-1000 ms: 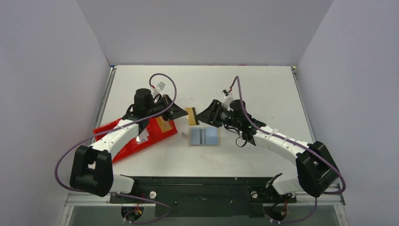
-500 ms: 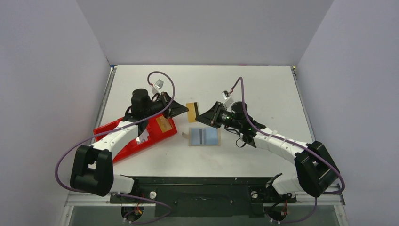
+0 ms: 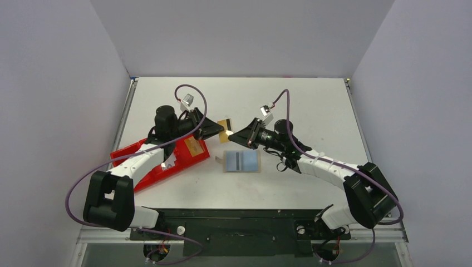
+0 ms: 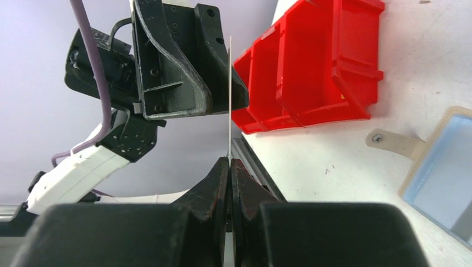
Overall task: Take the credit cards out of the card holder
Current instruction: Place the credit card in the storage box.
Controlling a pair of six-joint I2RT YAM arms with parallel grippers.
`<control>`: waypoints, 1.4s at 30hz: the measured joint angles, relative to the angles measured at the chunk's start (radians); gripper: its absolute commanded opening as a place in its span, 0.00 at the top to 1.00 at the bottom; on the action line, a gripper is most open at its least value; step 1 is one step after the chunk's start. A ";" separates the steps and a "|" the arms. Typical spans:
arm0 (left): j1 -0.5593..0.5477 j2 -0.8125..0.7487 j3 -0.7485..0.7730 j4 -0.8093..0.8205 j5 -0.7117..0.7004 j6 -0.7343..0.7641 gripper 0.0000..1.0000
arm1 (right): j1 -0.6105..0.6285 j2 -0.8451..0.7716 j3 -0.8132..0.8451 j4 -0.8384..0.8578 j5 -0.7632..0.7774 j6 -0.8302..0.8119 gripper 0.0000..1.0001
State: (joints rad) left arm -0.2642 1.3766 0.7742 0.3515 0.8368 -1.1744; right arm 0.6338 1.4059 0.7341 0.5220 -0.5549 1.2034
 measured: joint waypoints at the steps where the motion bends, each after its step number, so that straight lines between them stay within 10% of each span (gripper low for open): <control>1: 0.000 0.000 -0.001 0.008 0.003 -0.005 0.72 | 0.000 0.008 0.000 0.015 -0.007 0.013 1.00; 12: -0.002 0.010 -0.035 0.082 0.024 -0.060 1.00 | 0.001 0.066 -0.011 0.138 -0.055 0.097 1.00; 17: -0.002 0.010 -0.038 0.102 0.028 -0.063 1.00 | 0.001 0.071 -0.010 0.114 -0.052 0.086 0.53; 21: -0.003 0.005 -0.038 0.065 0.019 -0.033 1.00 | 0.002 0.063 -0.002 -0.015 -0.018 0.006 0.38; 31: 0.006 -0.112 0.106 -0.510 -0.315 0.284 1.00 | -0.006 -0.109 0.092 -0.526 0.281 -0.267 0.35; 42: 0.053 -0.098 0.198 -0.919 -0.755 0.434 1.00 | -0.018 -0.136 0.108 -0.714 0.407 -0.369 0.36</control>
State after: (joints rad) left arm -0.2115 1.2785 0.9726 -0.5674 0.0822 -0.7403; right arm 0.6155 1.2697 0.8425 -0.1917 -0.1478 0.8349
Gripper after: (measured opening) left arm 0.006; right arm 0.641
